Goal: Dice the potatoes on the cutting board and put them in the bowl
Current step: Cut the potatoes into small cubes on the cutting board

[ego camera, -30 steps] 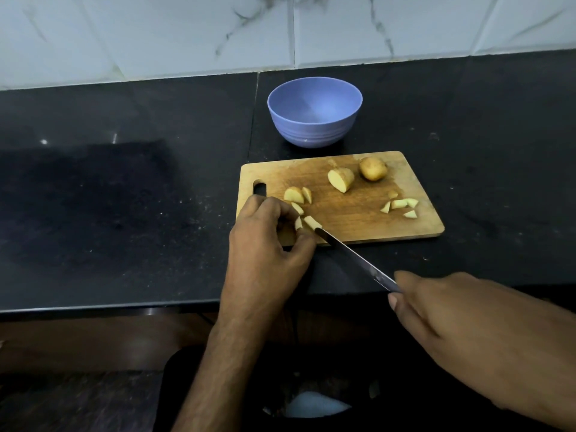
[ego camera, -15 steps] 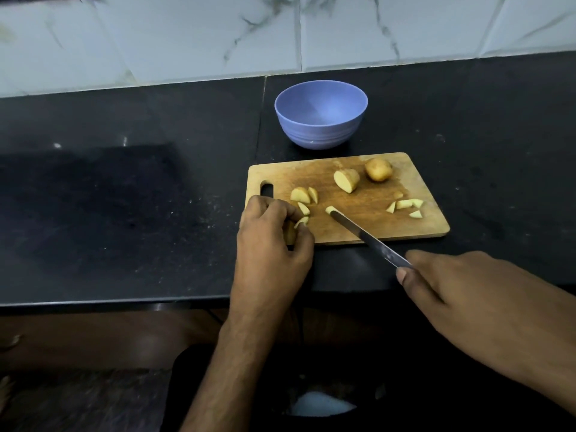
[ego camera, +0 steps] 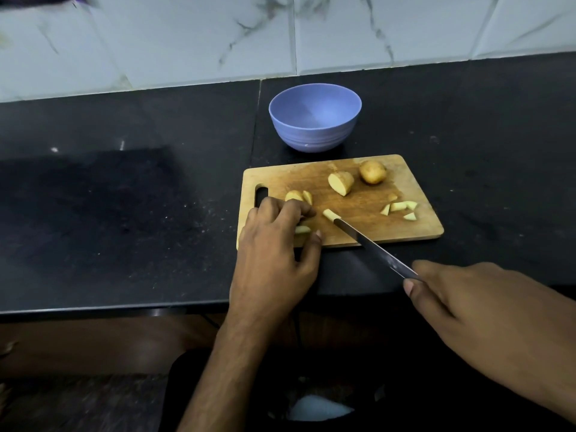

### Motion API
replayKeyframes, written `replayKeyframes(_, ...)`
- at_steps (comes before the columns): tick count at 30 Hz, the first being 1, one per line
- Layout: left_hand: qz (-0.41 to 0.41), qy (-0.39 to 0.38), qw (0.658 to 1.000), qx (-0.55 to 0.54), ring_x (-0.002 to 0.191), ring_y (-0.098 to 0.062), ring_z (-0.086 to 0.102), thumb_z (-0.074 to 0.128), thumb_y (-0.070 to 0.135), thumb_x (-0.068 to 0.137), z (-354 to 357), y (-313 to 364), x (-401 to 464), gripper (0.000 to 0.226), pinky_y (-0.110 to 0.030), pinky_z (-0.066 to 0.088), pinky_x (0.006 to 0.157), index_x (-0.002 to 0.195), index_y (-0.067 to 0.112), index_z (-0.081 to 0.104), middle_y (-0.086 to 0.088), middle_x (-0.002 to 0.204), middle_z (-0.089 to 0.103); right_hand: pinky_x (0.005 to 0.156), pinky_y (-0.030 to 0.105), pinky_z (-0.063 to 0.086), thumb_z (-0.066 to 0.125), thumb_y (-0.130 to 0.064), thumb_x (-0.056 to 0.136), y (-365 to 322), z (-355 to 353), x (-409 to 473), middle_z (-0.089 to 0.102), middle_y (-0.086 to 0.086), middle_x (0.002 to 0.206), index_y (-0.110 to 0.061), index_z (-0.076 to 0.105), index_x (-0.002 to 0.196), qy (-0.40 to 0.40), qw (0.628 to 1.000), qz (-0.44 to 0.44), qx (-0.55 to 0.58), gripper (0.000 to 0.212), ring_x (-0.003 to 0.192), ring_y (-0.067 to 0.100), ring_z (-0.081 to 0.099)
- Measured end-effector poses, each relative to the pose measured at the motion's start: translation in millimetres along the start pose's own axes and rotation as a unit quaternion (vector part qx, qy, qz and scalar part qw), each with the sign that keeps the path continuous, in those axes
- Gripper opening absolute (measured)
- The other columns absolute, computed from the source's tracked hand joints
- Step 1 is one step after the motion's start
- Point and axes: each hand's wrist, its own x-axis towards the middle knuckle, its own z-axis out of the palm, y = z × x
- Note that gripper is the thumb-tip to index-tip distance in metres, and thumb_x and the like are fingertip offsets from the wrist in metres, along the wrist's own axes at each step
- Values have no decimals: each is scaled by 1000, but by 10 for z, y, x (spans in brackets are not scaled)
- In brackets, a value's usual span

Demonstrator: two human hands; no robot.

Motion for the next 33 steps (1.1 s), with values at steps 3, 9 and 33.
replayKeyframes(3,14,-16,999,48,97,-11,51,58,44,94,35,49,35,34,-38,45,84,128,39,58,11,102,48,61,23,47,20,-54,99,17,-12,7,55,-5,71,-30,37,79,-4,1000,8,7,36,65,6,56)
replayKeyframes(9,-4,-19,992,124,93,-10,43,48,49,95,95,127,64,35,-34,36,78,127,40,60,12,96,39,55,21,39,19,-52,101,38,-36,49,55,-5,71,-30,35,77,-2,1000,21,3,36,62,5,54)
replayKeyframes(33,-80,30,991,106,97,-12,50,52,48,98,178,286,72,17,-38,38,86,109,37,60,8,101,51,40,17,32,26,-41,106,-104,-78,205,50,-3,71,-28,36,85,-99,995,4,0,27,44,6,43)
